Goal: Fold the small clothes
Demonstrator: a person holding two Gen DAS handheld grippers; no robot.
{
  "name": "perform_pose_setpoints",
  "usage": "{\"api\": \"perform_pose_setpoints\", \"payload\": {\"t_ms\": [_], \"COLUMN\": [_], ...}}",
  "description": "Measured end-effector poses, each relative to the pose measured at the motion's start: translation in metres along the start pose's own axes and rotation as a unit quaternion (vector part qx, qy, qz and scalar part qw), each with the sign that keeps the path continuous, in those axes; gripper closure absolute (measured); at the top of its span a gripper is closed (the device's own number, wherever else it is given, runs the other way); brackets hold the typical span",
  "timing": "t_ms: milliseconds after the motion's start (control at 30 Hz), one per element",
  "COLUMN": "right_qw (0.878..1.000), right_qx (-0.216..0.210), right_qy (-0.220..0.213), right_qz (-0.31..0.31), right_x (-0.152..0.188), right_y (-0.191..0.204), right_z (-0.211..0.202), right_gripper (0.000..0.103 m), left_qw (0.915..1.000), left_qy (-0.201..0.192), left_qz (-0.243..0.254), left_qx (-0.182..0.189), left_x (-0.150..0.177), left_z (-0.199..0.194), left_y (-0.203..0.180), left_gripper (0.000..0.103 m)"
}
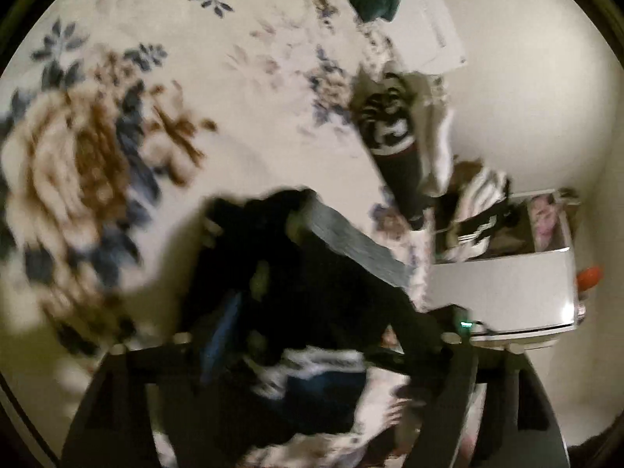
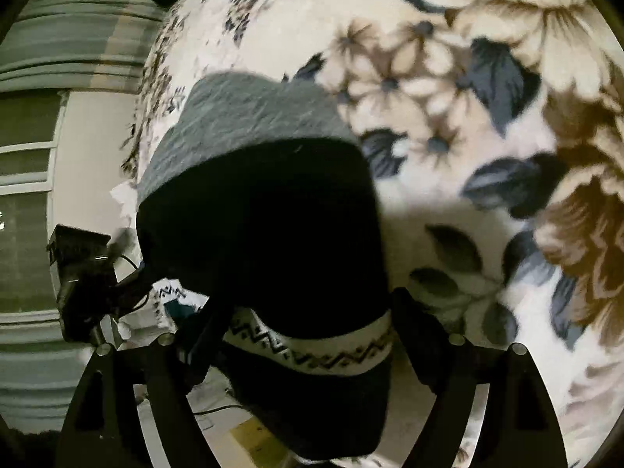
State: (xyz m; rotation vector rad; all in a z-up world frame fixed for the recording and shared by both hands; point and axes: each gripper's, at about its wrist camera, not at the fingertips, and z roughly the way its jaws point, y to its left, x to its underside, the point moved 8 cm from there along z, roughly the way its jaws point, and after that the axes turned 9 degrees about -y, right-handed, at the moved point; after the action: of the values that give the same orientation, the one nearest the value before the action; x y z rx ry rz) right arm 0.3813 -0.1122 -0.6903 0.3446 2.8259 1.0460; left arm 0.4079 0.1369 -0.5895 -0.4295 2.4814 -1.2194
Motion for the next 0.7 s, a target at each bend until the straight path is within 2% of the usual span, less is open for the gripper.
{"api": "perform_pose_setpoints", "payload": {"t_ms": [67, 133, 233, 433, 533, 600, 667, 700], "right_qw": [1.000, 1.000, 0.999, 0.995, 0.992, 0.992, 0.992, 0.993], "right_qx": [-0.009, -0.021, -0.039, -0.091, -0.115, -0.115, -0.116, -0.114], "right_qy": [0.007, 0.016, 0.022, 0.038, 0.044, 0.047, 0.038, 0.034], "right_qz": [0.000, 0.008, 0.016, 0.008, 0.004, -0.006, -0.007, -0.005], "right_x": [0.003, 0.005, 0.005, -0.001, -0.002, -0.002, -0.002, -0.002], "right_y": [0.000, -0.001, -0.001, 0.009, 0.020, 0.029, 0.038, 0.040], "right_z": [0.004, 0.012, 0.022, 0.042, 0.051, 0.059, 0.064, 0.065], "right_gripper": [0.013, 0.012, 0.010, 0.008, 0.008, 0.008, 0.013, 0.023], "left_qw": [0.9987, 0.9931, 0.9902, 0.9928, 0.9953, 0.9960, 0.9969, 0.9971], "left_qy": [0.021, 0.037, 0.028, 0.048, 0.038, 0.032, 0.028, 0.027], "left_qz": [0.036, 0.077, 0.097, 0.105, 0.089, 0.082, 0.073, 0.069], "left_qx": [-0.031, -0.080, -0.097, -0.032, 0.007, 0.010, 0.013, 0.014], "left_x": [0.017, 0.028, 0.022, 0.017, 0.017, 0.017, 0.016, 0.015], "left_z": [0.014, 0.031, 0.038, 0.043, 0.042, 0.043, 0.041, 0.040], "left_y": [0.001, 0.014, 0.030, 0.043, 0.045, 0.042, 0.040, 0.039], "left_gripper": [0.027, 0.028, 0.028, 0.024, 0.015, 0.015, 0.015, 0.021]}}
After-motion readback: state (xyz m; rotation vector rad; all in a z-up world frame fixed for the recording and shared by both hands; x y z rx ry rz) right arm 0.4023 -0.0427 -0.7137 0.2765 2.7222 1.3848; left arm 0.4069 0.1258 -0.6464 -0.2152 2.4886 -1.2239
